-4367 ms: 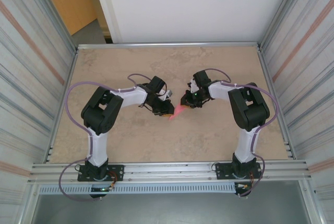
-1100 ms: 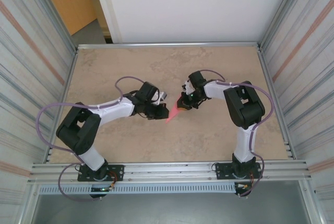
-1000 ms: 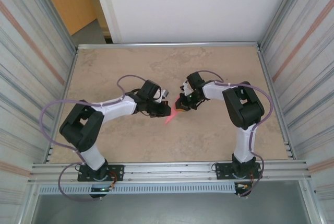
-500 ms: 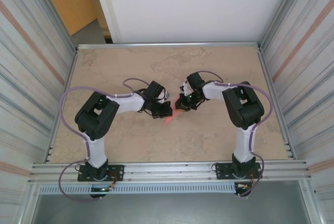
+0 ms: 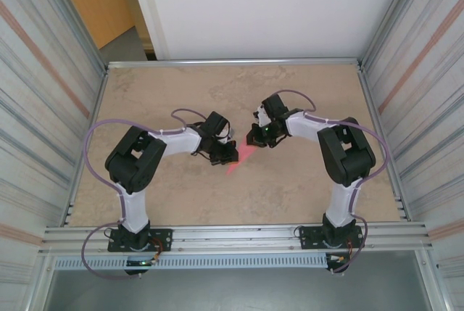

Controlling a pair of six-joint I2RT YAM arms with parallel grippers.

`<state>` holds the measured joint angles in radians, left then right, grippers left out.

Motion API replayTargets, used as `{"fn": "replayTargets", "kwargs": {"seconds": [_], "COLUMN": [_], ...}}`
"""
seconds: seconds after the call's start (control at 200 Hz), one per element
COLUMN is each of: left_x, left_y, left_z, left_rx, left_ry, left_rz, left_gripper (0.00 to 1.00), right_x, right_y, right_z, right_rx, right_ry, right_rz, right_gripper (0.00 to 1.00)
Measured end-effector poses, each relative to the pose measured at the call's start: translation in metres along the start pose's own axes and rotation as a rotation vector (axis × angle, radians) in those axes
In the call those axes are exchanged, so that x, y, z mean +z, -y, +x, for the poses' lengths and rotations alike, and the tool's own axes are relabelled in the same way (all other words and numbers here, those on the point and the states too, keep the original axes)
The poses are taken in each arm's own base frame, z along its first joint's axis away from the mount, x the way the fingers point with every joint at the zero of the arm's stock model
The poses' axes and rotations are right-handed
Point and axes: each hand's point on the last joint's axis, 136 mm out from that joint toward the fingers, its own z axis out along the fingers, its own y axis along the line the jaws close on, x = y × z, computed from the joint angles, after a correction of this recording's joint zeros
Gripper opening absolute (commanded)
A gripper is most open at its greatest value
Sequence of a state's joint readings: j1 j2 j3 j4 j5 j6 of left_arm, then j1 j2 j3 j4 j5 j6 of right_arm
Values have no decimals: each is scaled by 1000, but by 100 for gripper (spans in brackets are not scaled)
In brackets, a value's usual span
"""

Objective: Fold a paper plane with a square sheet of paper (pick it up from the middle)
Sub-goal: Fold the wing for the fifth time at the center of the table.

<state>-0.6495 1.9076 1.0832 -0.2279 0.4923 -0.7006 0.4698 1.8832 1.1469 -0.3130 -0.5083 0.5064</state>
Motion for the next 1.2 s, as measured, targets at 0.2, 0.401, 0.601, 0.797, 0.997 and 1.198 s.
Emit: {"fn": "replayTargets", "kwargs": {"seconds": [0.2, 0.401, 0.601, 0.797, 0.997, 1.198], "left_x": [1, 1, 2, 4, 4, 2], "left_y": [-1, -1, -1, 0, 1, 5], "left_z": [-1, 0, 0, 0, 0, -2], "left_rx": [-7, -14, -24, -30, -30, -31], "left_ry": [-7, -11, -7, 4, 5, -3], "left_rz": [-5, -6, 3, 24, 26, 13], "left_gripper": [0, 0, 0, 0, 0, 5], "right_x": [15, 20, 14, -11, -26, -36], "right_y": [-4, 5, 24, 65, 89, 89], "right_z": [22, 21, 11, -21, -45, -49], "right_rx": [-29, -18, 39, 159, 201, 206], "right_ry": [-38, -33, 2, 94, 168, 193], "right_rz": [13, 26, -31, -20, 38, 58], "right_gripper": [8, 7, 8, 9, 10, 16]}}
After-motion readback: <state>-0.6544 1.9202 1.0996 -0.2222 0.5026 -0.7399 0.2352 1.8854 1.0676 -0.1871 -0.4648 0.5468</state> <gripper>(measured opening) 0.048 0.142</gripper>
